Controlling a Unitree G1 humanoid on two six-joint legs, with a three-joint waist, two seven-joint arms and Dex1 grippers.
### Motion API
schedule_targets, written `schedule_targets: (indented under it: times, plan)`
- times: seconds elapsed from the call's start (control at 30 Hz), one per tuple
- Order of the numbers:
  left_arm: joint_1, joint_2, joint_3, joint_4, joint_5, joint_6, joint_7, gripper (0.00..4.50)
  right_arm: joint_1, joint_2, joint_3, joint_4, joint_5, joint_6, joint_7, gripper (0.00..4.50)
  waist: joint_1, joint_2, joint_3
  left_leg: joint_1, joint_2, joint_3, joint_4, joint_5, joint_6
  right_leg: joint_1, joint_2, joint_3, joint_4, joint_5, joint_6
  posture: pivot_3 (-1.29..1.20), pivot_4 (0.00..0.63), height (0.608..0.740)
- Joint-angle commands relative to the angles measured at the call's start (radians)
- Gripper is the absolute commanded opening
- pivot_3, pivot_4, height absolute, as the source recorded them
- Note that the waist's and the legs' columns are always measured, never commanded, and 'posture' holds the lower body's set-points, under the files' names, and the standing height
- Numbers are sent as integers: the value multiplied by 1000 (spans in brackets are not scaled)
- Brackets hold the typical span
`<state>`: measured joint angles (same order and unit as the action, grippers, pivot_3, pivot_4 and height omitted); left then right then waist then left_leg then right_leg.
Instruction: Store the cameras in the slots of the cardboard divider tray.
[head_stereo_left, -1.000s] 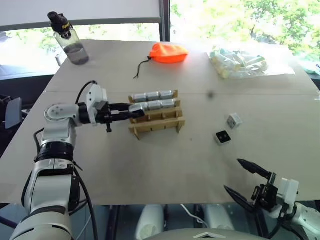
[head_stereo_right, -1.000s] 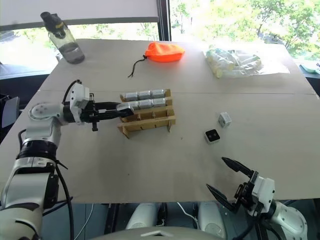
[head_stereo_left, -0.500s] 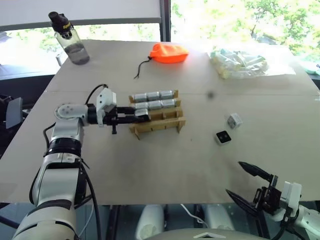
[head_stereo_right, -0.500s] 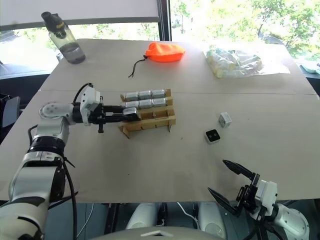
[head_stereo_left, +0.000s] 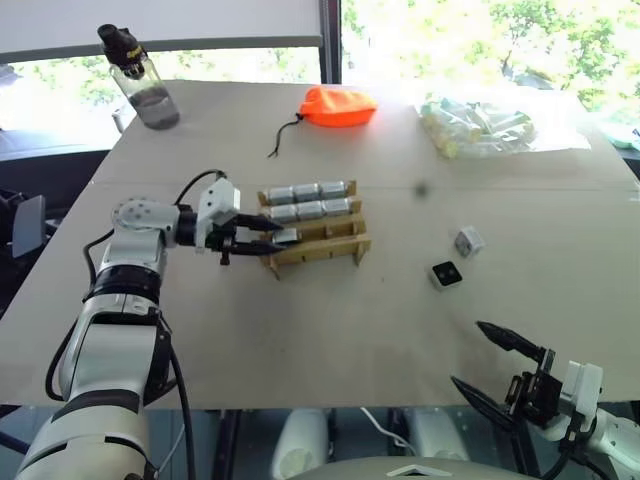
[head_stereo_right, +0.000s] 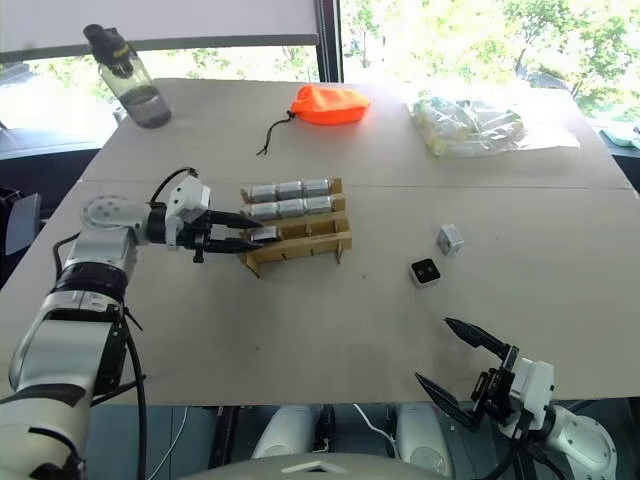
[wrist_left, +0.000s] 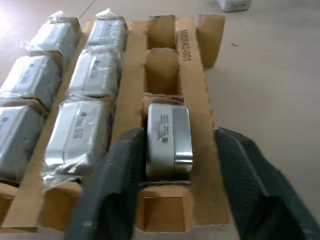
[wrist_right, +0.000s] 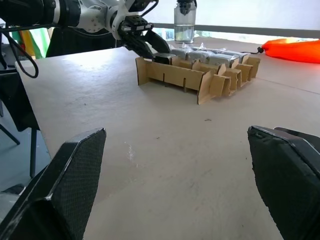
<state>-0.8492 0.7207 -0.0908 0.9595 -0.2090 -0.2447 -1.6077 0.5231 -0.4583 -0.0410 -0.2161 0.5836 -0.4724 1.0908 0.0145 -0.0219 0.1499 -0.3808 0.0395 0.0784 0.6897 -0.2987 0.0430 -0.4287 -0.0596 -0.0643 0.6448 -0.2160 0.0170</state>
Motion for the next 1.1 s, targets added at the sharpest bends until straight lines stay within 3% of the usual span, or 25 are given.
schedule_targets:
  times: [0.03, 0.27, 0.43, 0.57, 0.83, 1.1]
  plan:
    - [-2, 10, -3, -13, -5, -25, -7, 4377, 7, 3, -15, -28, 9, 4, -5, 4500, 0, 0, 0, 0, 0, 0, 0, 0, 0, 0, 0, 0, 0, 0, 0, 0, 150, 726]
    - [-6, 26, 71, -106, -52, 40, -6, 4451, -16, 34, -37, -66, -50, 93, -176, 4500, 0, 0, 0, 0, 0, 0, 0, 0, 0, 0, 0, 0, 0, 0, 0, 0, 150, 726]
    - [150, 84, 87, -386, -160, 199, -7, 4451, -97, 156, -15, -209, -202, 395, -603, 4500, -11, 1, -1, 0, 3, 2, 0, 0, -1, -1, 0, 3, 2, 0, 0, 0, 150, 726]
    - [285, 140, 121, -641, -266, 371, -2, 4451, -174, 203, 34, -308, -255, 610, -764, 4500, -16, 1, -1, -1, 2, 1, 0, 0, -1, -2, -2, 5, 4, 0, -1, 0, 150, 726]
    - [499, 216, 228, -992, -363, 555, 93, 4451, -294, 217, 109, -307, -315, 849, -856, 4500, -2, 1, -1, -1, 0, 0, 1, 0, -1, -2, -2, 1, 2, 0, -1, 0, 150, 726]
    - [580, 261, 308, -1129, -421, 644, 140, 4451, -353, 238, 110, -267, -337, 900, -875, 4500, -3, 1, 0, -1, 0, 0, 1, 0, -1, -2, -1, 0, 2, 0, 0, 0, 150, 726]
